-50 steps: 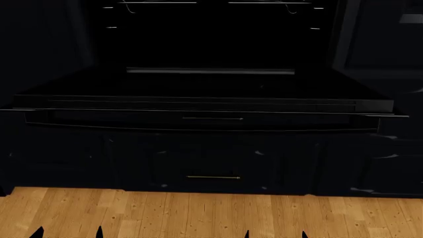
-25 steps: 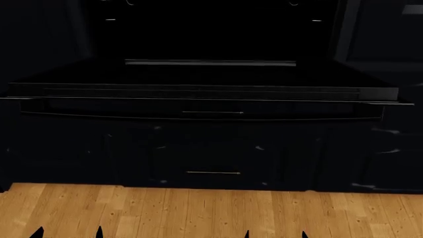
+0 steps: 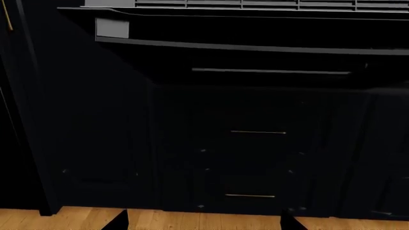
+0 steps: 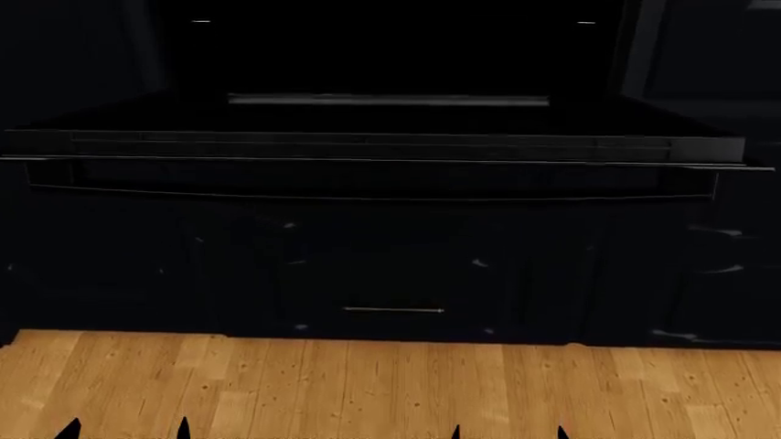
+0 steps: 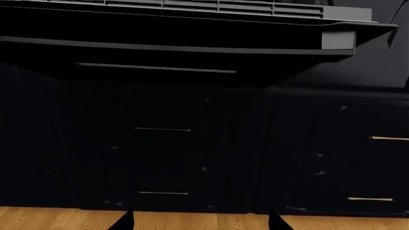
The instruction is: Close the oven door
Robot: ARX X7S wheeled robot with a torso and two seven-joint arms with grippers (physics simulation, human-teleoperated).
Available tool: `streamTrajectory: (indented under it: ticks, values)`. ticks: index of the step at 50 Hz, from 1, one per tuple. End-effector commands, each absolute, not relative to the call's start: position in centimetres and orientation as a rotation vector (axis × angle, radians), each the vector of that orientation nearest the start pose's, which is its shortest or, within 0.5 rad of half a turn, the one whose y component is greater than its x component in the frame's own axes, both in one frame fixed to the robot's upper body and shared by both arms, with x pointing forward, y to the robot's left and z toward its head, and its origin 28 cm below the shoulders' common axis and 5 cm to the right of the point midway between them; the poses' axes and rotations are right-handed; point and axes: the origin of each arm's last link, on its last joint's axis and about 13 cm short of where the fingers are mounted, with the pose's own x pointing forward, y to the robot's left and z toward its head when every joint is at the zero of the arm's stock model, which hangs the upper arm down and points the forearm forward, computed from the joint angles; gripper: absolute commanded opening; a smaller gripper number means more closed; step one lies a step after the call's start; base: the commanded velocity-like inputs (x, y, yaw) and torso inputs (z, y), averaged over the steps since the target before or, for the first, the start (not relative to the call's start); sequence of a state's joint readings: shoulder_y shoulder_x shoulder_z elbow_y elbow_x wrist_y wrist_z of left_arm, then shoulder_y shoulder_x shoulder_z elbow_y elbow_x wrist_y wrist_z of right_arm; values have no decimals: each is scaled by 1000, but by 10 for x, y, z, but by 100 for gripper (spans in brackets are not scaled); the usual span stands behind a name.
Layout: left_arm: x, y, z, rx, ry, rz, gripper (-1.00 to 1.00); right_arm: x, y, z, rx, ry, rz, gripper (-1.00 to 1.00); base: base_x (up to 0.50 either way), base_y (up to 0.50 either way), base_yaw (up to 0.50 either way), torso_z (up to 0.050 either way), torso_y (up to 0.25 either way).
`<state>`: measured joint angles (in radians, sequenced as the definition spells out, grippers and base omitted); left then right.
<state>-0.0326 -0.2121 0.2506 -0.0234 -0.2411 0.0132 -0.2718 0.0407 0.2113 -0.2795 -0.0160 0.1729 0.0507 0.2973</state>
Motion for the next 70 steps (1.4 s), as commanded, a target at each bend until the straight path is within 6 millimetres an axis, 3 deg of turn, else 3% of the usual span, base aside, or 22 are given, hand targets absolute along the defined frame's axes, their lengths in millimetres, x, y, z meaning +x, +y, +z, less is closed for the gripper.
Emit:
streamTrajectory:
  ticks: [1,70]
  values:
    - [211,207,10,-19,37,33,100,211,-92,15,-55,40,-22,100,0,0,0,-33,0]
    - [213,206,10,-7,50,45,100,214,-94,21,-50,48,-13,100,0,0,0,-31,0]
